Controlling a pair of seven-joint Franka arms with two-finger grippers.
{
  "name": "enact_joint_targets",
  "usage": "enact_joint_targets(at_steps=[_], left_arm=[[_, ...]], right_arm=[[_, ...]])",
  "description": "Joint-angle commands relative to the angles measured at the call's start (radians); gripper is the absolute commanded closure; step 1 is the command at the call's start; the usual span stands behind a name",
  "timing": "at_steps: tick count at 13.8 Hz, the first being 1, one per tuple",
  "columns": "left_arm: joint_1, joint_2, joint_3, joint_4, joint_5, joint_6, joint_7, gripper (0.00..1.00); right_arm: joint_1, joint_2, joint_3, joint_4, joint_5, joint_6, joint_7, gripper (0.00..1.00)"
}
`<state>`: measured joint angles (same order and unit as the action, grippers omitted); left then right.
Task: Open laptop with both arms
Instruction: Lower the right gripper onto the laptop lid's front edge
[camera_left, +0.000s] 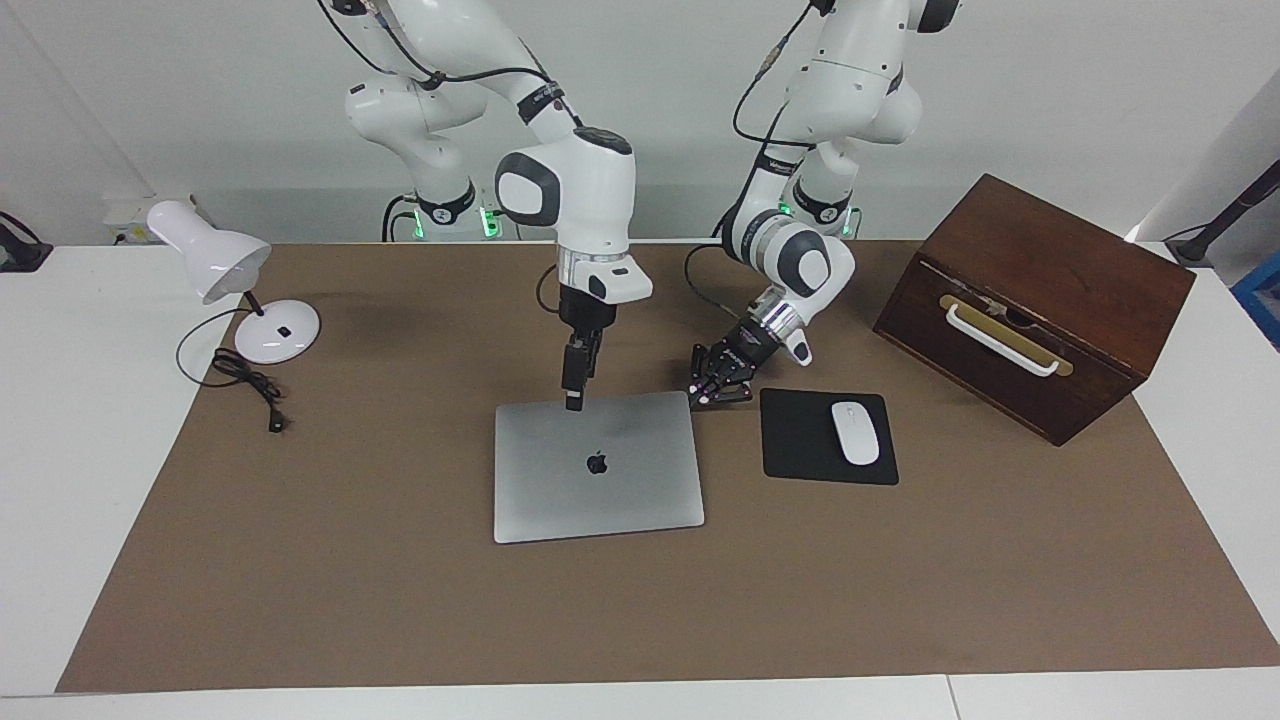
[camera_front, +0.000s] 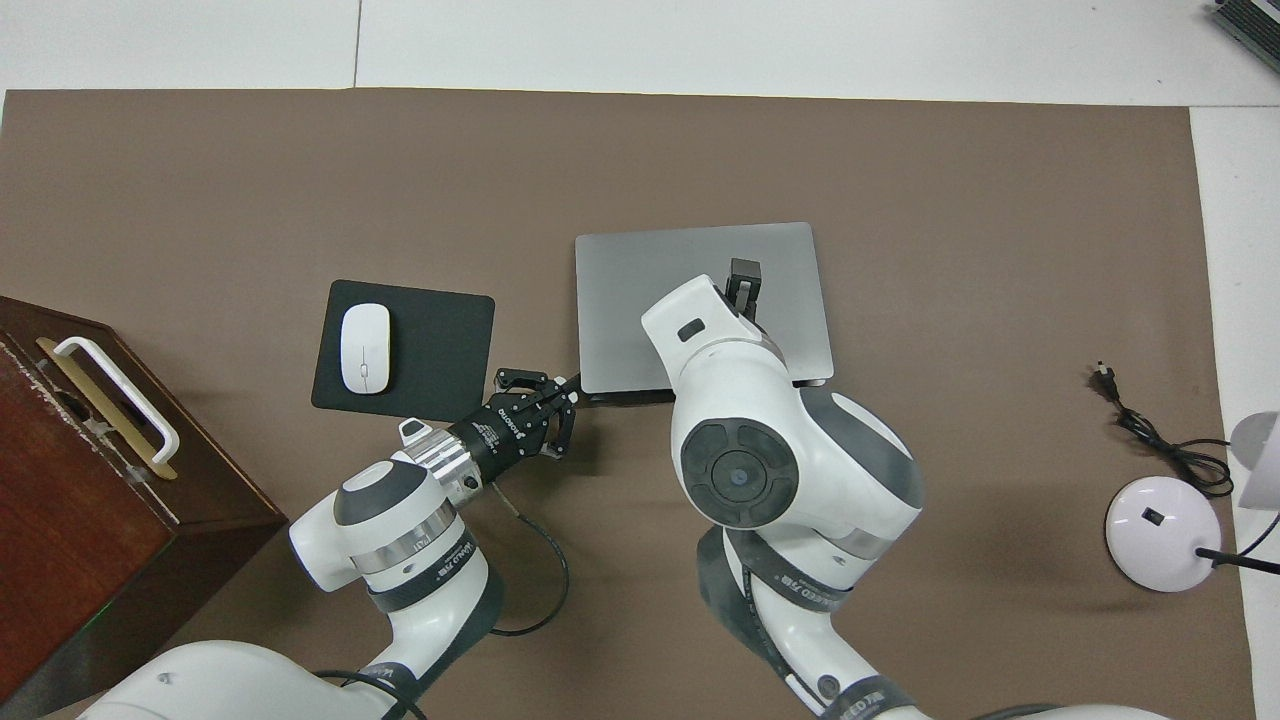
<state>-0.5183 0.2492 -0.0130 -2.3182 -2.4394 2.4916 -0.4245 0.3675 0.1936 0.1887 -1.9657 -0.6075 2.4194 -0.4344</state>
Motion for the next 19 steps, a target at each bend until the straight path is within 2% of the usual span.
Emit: enact_joint_targets(at_steps=[1,6,19], left_arm=[[-0.017,0.024,-0.002,0.031,-0.035,0.032,0.020,1.00],[-0.019,0.045,-0.015,0.068,-0.047,0.056,0.021,1.00],[-0.022,0.078,-0.022,0.072,-0.047,0.067,0.021,1.00]], right_arm=[[-0.001,0.033,-0.002,-0.004,-0.076,0.044,0.075,0.00],[0.033,0.099,-0.002,-0.004,-0.198,0.050,0.215,0.00],[0.056,0.144,-0.002,-0.016,-0.256,0.061,0.220,0.00]])
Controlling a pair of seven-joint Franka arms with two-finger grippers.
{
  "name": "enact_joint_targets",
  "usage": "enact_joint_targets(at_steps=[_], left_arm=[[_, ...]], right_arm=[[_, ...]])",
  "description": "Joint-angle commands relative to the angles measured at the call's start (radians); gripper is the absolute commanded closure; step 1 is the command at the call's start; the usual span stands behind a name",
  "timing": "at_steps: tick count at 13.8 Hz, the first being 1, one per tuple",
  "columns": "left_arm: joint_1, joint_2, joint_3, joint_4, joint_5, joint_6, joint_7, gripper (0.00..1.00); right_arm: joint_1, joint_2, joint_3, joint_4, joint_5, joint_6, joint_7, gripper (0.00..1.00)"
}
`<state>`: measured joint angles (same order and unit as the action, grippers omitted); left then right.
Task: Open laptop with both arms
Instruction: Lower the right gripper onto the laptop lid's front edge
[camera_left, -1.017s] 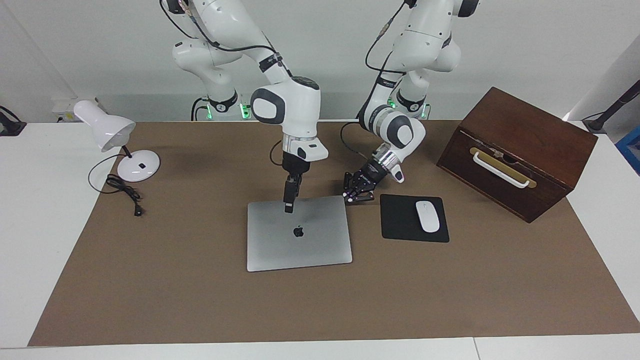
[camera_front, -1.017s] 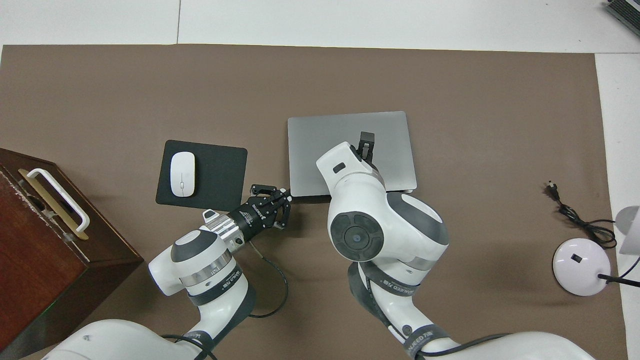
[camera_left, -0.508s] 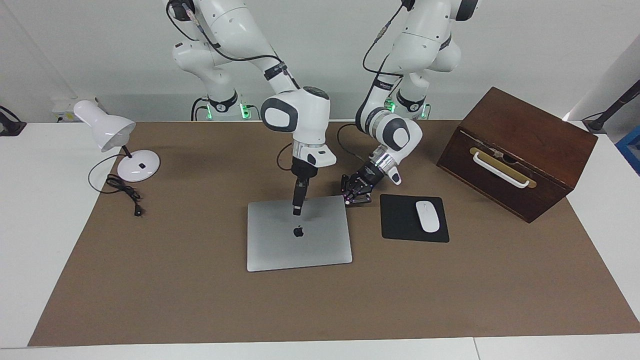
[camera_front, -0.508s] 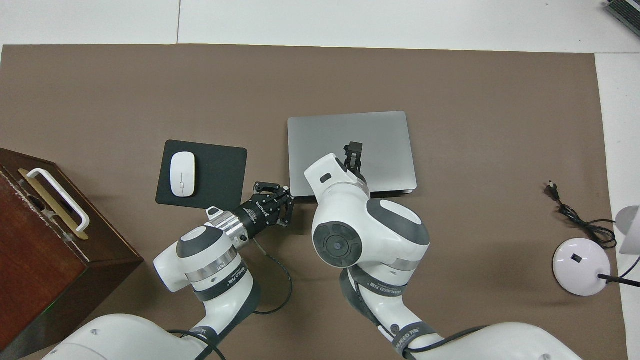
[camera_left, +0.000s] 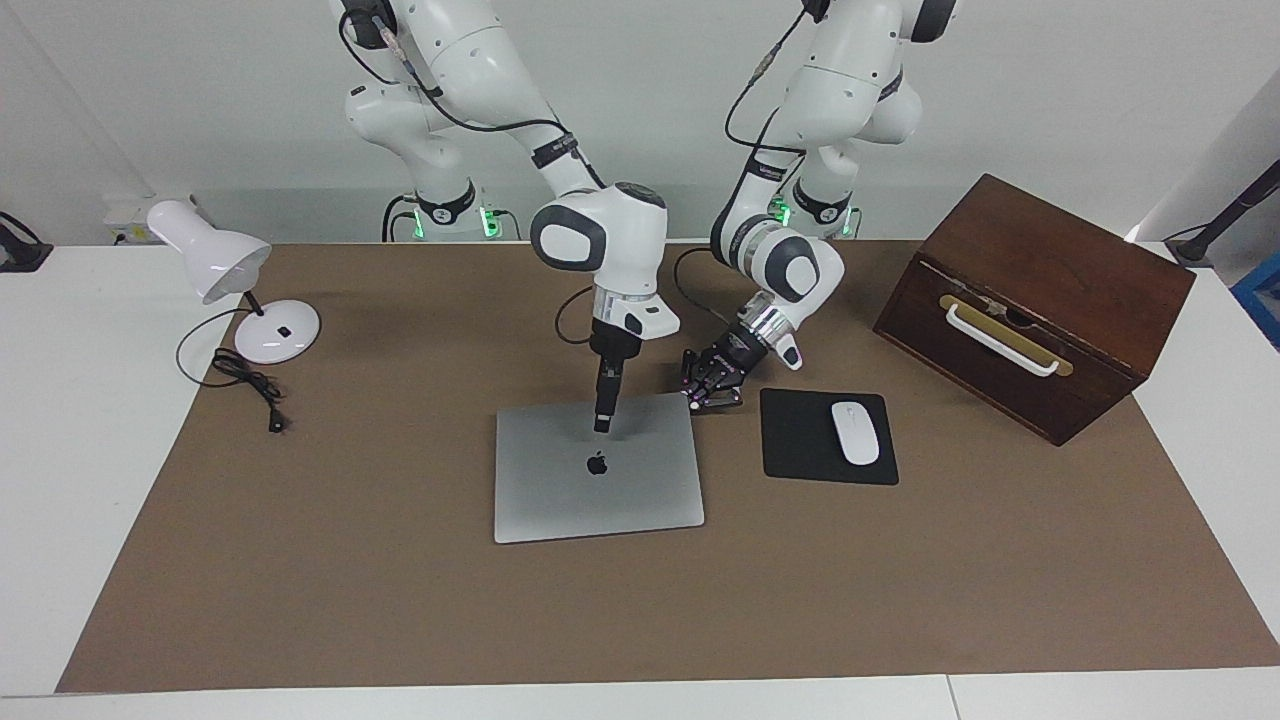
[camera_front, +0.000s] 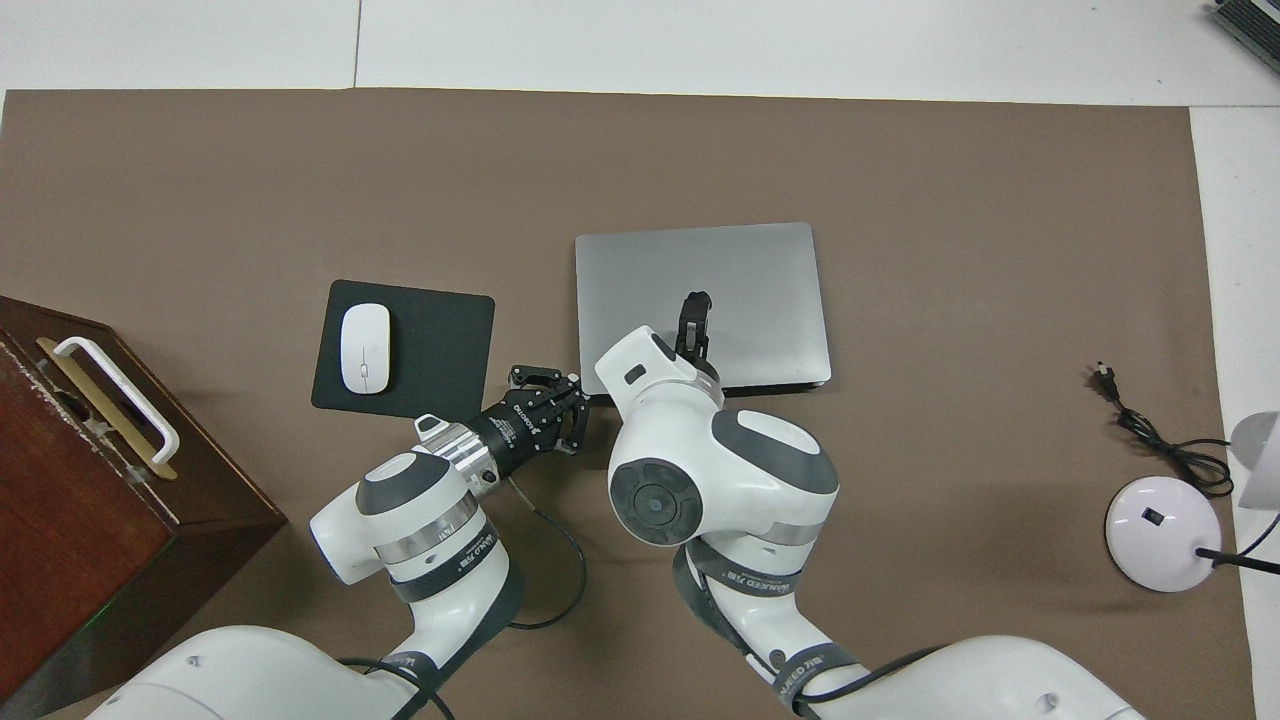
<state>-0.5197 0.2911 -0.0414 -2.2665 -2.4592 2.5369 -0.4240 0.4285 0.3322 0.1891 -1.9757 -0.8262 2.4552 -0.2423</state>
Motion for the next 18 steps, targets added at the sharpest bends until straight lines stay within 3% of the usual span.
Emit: enact_joint_targets(at_steps=[1,3,18], left_arm=[[-0.020,0.036,0.006,0.021,-0.029,0.022,0.019,1.00],[-0.020,0.036,0.006,0.021,-0.029,0.022,0.021,1.00],[-0.020,0.037,0.006,0.021,-0.032,0.025,0.019,1.00]], right_arm=[[0.021,-0.005,-0.002,-0.006,-0.036,0.001,0.038,0.00],[0.061,-0.024,-0.002,-0.002,-0.036,-0.079,0.084,0.00],[0.036,-0.004,-0.003,-0.017,-0.045,-0.007,0.086,0.00]])
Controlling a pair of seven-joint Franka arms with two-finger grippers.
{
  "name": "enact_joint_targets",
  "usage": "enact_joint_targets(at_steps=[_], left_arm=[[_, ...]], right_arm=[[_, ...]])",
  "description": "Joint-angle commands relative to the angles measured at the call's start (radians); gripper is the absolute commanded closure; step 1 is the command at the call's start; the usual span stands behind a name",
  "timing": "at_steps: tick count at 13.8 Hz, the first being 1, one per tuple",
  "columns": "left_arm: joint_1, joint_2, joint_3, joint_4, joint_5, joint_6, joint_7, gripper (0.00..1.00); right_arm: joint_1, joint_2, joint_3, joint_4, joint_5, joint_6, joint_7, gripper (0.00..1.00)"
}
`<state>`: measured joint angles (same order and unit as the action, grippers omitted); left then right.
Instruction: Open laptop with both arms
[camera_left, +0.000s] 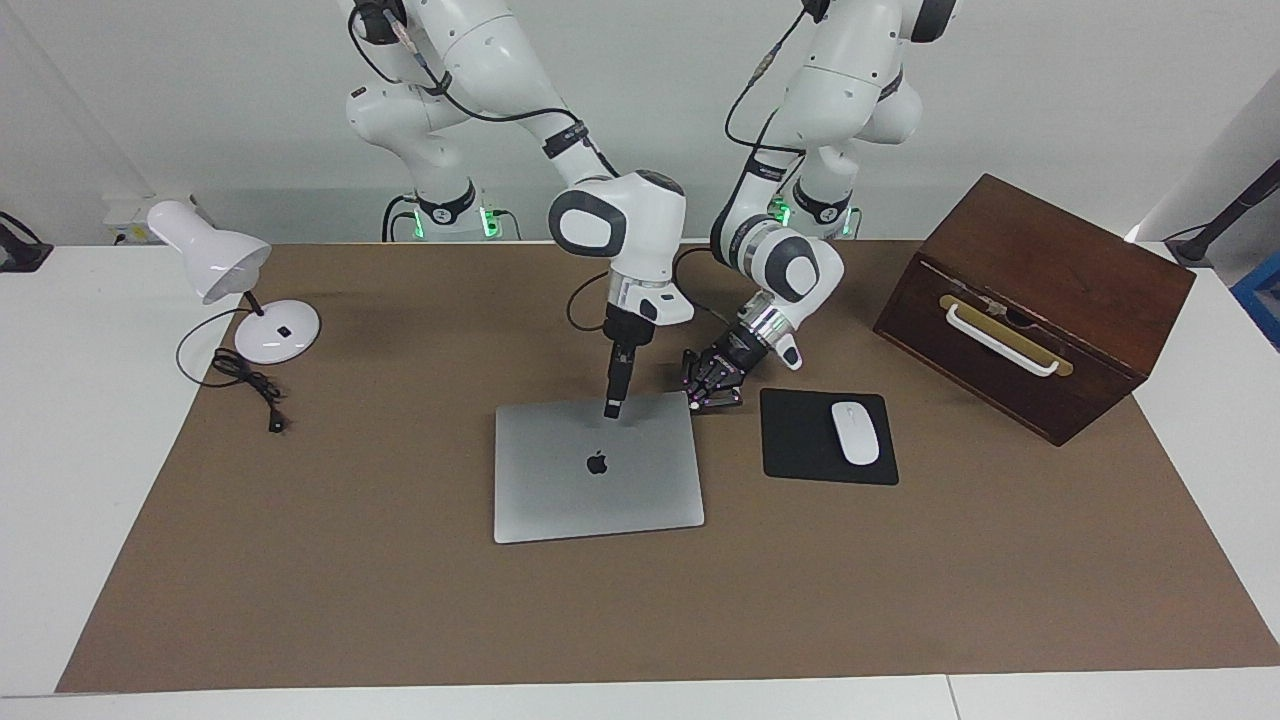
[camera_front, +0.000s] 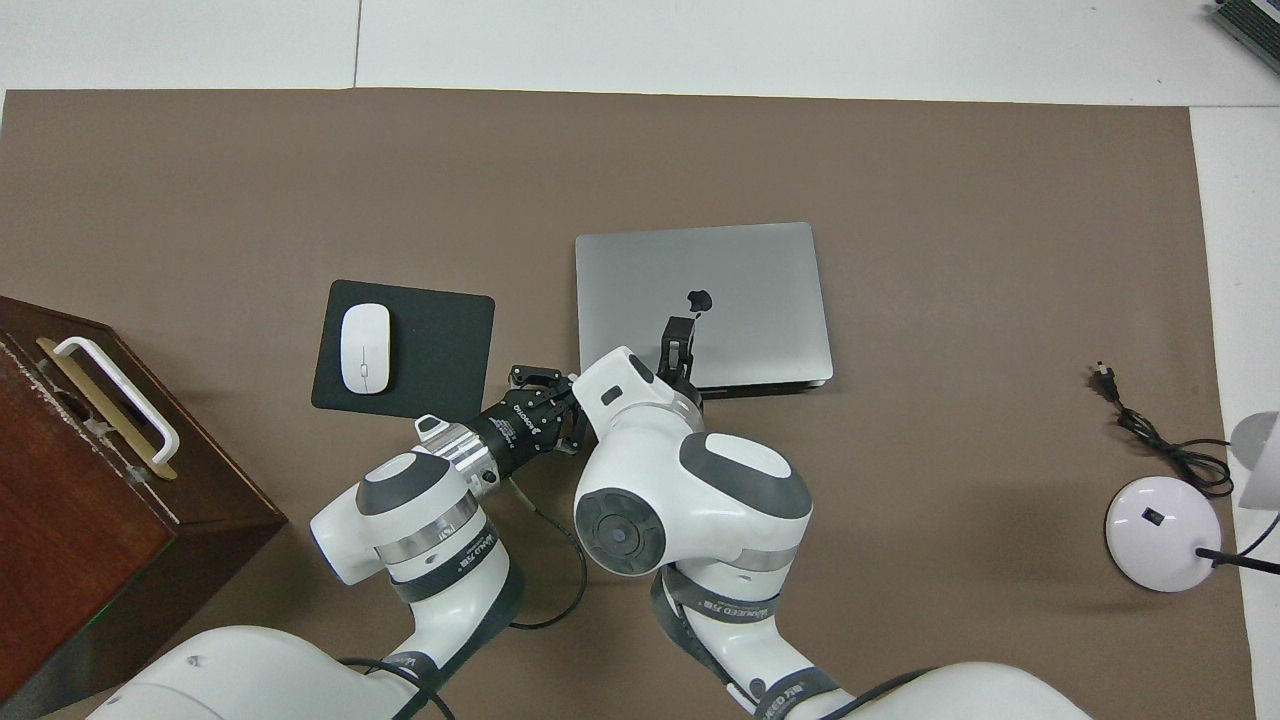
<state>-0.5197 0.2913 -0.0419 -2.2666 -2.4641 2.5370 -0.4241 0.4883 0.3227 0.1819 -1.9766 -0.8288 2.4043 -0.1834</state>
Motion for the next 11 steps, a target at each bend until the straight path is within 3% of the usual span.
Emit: enact_joint_targets(at_steps=[1,11], left_arm=[[-0.019,0.037,0.007,0.021,-0.027,0.025,0.019,1.00],[-0.019,0.037,0.007,0.021,-0.027,0.026,0.021,1.00]], right_arm=[[-0.030,0.010,0.004,-0.018,-0.055,0.047,0.028,0.00],[-0.062,0.029,0.004,0.001,-0.115,0.084,0.028,0.00]])
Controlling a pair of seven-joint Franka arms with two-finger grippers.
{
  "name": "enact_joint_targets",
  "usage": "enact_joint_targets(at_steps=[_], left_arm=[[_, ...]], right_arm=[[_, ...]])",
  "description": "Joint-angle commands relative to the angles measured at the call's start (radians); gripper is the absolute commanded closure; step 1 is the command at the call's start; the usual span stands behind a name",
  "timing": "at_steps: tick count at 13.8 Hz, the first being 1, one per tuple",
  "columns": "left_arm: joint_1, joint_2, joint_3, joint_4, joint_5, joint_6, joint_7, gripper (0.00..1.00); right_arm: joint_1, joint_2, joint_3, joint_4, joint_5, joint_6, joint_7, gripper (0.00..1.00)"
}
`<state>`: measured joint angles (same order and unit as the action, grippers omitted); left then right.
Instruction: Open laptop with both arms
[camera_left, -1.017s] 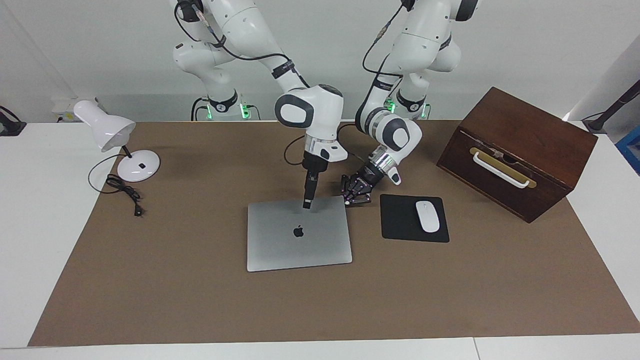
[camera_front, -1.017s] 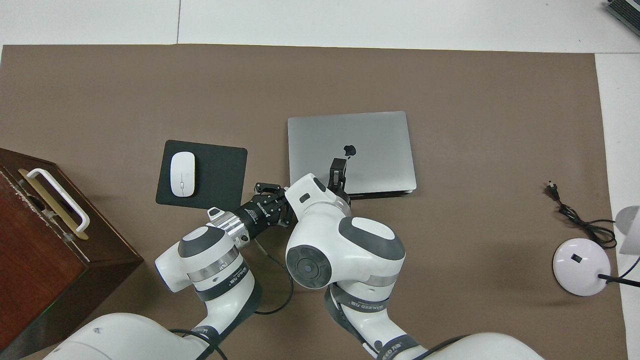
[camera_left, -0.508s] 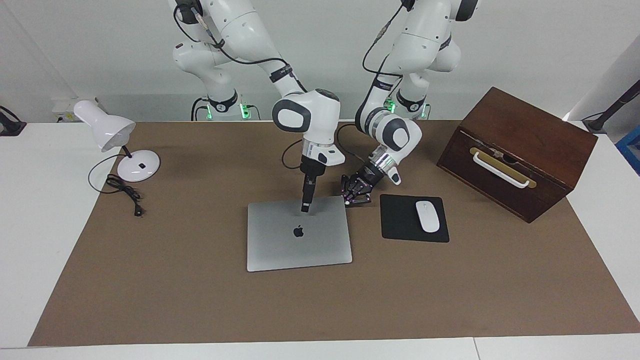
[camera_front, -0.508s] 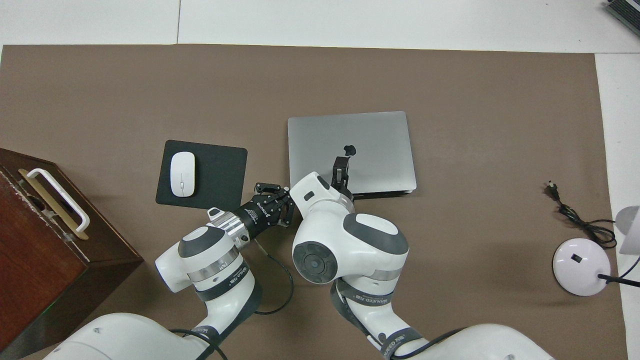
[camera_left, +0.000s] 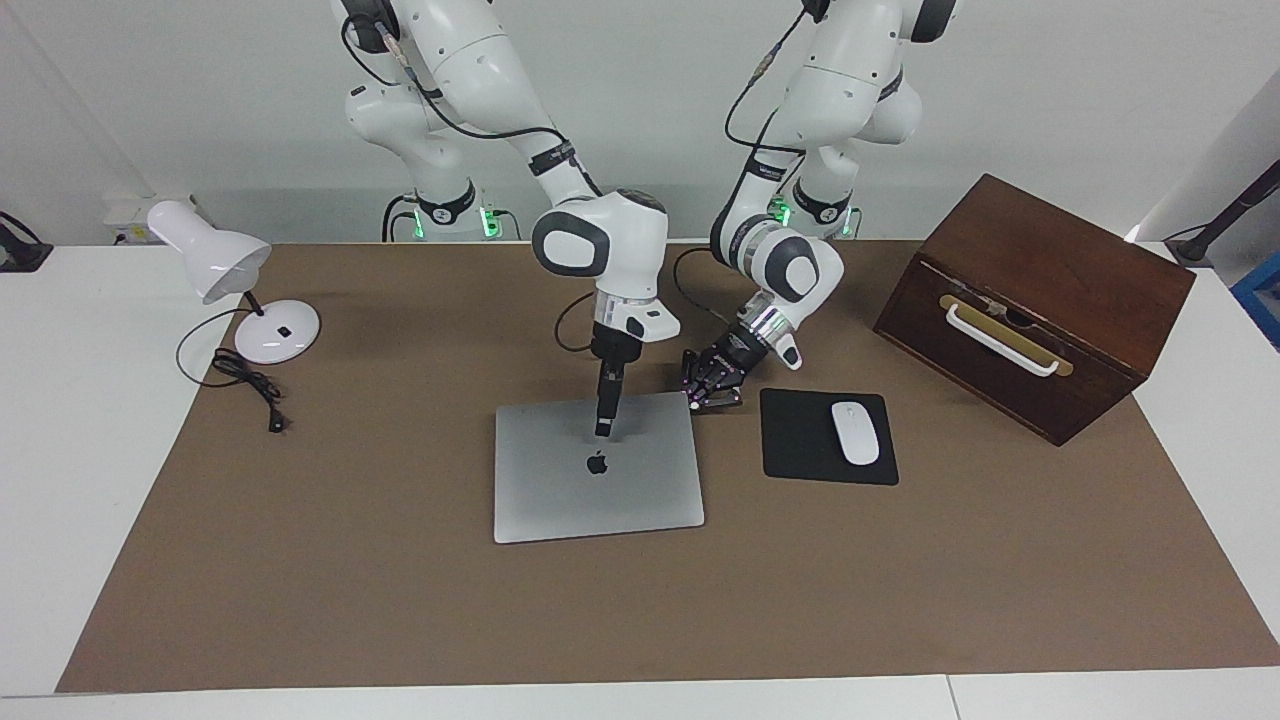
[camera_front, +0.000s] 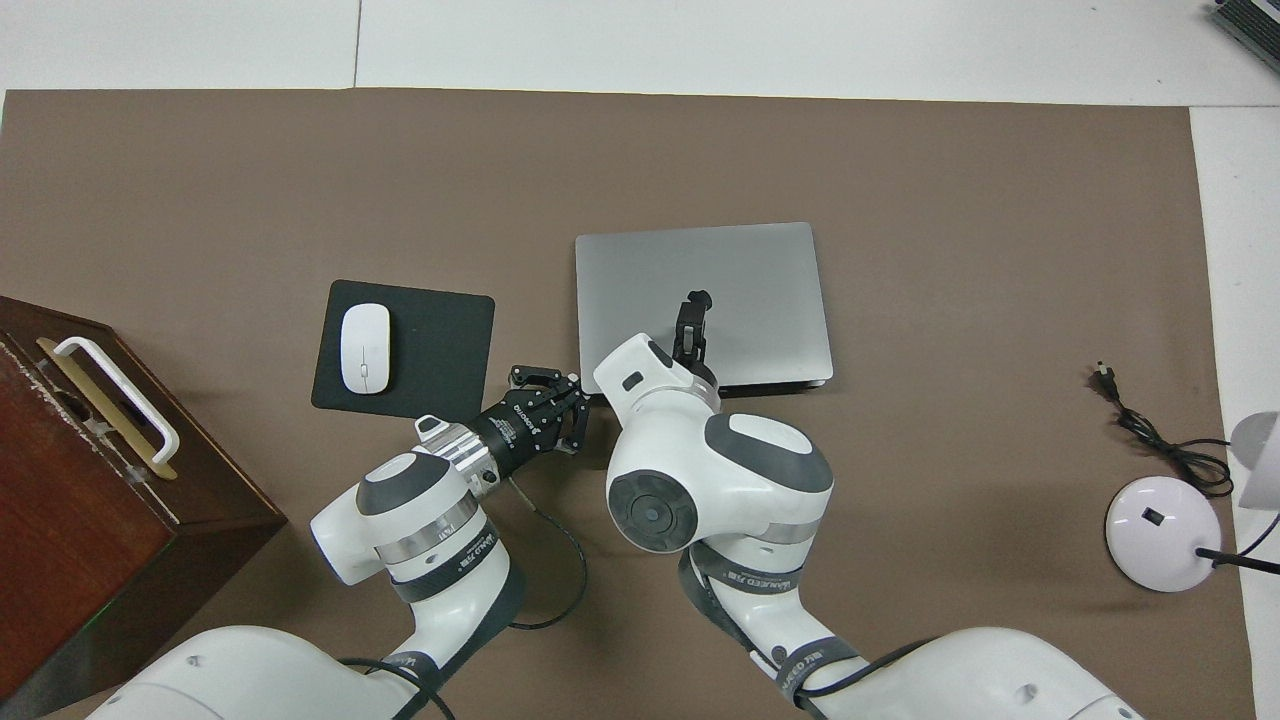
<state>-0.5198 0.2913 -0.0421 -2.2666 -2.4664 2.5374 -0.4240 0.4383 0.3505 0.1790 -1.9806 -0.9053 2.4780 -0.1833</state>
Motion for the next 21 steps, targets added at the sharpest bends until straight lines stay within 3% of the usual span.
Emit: enact_joint_targets(at_steps=[1,21], left_arm=[[-0.019,0.037,0.007,0.021,-0.025,0.026,0.021,1.00],[-0.020,0.037,0.008,0.019,-0.025,0.027,0.021,1.00]], right_arm=[[-0.012,-0.002,0.007,0.009,-0.038,0.007,0.028,0.00],[-0.049,-0.041,0.005,0.088,-0.038,-0.033,0.019,0.00]])
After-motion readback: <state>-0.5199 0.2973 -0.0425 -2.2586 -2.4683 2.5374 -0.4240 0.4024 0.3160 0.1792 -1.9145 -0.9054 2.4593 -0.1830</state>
